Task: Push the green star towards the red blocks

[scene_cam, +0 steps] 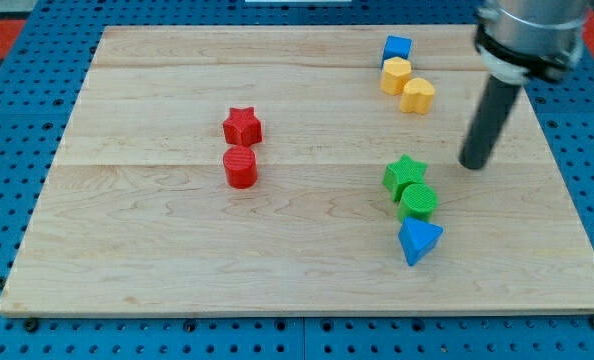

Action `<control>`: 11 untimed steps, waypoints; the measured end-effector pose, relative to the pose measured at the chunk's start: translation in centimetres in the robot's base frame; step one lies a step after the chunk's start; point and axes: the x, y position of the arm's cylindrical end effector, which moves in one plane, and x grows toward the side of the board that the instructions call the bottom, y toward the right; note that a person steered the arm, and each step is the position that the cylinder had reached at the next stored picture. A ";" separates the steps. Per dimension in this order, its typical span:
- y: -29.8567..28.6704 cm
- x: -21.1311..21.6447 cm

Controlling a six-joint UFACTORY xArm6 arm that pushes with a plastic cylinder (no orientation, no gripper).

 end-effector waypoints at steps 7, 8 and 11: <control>-10.4 -2.0; -4.8 -1.8; -11.6 -3.9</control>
